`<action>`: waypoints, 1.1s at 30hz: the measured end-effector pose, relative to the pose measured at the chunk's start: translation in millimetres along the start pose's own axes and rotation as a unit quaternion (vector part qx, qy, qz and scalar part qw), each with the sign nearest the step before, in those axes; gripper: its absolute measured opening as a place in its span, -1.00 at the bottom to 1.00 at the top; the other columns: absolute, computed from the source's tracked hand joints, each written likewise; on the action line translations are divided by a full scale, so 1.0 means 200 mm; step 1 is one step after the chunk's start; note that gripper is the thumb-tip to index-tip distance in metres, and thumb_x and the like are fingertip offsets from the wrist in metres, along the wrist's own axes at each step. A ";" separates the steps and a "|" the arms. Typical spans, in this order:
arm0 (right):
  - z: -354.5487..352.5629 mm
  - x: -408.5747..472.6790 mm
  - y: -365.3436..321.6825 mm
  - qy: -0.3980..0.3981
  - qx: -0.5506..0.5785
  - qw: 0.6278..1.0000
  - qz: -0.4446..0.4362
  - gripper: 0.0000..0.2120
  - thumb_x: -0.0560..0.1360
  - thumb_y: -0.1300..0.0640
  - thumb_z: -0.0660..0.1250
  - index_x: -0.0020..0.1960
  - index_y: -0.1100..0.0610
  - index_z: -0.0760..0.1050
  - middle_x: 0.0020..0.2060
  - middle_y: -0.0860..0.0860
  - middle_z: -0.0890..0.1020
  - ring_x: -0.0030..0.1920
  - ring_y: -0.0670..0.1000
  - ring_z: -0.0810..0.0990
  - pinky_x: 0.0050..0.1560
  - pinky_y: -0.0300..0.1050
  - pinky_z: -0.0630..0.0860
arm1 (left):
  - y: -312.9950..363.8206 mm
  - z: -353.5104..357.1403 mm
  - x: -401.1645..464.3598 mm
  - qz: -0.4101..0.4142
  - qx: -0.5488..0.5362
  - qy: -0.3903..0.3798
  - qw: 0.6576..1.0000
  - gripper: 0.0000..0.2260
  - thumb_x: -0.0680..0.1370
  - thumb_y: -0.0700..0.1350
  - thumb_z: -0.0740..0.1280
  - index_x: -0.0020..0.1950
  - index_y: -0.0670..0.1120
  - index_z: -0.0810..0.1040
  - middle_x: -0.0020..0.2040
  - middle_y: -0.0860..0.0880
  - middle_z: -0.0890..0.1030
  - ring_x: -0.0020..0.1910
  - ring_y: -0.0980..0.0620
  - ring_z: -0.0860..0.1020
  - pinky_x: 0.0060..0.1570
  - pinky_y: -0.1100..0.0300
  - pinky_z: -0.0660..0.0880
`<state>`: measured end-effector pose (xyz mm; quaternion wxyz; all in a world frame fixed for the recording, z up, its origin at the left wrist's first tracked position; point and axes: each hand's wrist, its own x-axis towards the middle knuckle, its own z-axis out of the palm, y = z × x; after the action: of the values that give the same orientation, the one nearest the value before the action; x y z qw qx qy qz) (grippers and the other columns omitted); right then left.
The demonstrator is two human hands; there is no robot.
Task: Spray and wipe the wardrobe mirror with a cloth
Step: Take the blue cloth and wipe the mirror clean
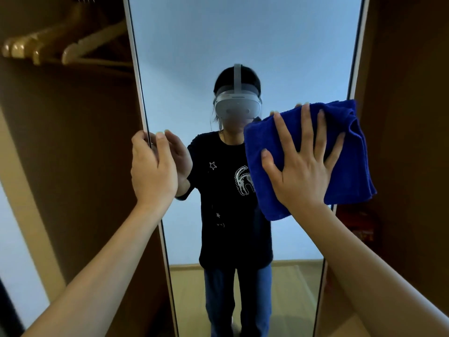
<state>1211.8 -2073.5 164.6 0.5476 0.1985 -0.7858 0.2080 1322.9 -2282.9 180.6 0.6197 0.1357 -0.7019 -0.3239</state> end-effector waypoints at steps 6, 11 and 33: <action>-0.09 0.30 -0.04 0.000 0.004 1.000 -0.004 -0.41 0.58 -0.28 0.00 0.57 -0.18 0.02 0.58 0.02 -0.02 0.57 0.12 -0.11 0.48 0.33 -0.20 | 0.13 -0.01 0.16 -0.019 0.011 -0.012 1.000 -0.59 0.65 0.12 0.07 0.33 -0.16 0.33 0.14 -0.06 0.55 0.10 -0.01 0.55 0.01 0.13 0.47; -0.15 0.45 -0.07 0.004 0.012 1.000 -0.007 -0.41 0.59 -0.28 -0.02 0.57 -0.17 -0.01 0.58 0.02 -0.02 0.57 0.12 -0.11 0.48 0.32 -0.22 | 0.22 -0.01 0.13 0.013 0.068 0.005 0.998 -0.55 0.62 0.07 0.17 0.38 -0.21 0.28 0.36 -0.17 0.31 0.33 -0.11 0.35 0.19 0.14 0.42; -0.65 0.51 -0.10 -0.344 0.510 0.788 0.018 -0.40 0.47 -0.38 0.23 0.46 -0.27 0.25 0.51 -0.14 0.26 0.54 -0.09 0.10 0.52 0.13 0.07 | 1.03 -0.04 0.20 -0.279 -0.370 -0.288 0.838 -0.87 0.59 -0.22 0.26 -0.04 -0.27 0.54 -0.35 -0.11 0.63 -0.45 0.01 0.63 -0.05 0.09 0.57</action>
<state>1291.5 -2027.1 303.5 0.0558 0.4933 -0.7051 0.5064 1365.5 -2153.9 341.1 0.2777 -0.0130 -0.6092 -0.7427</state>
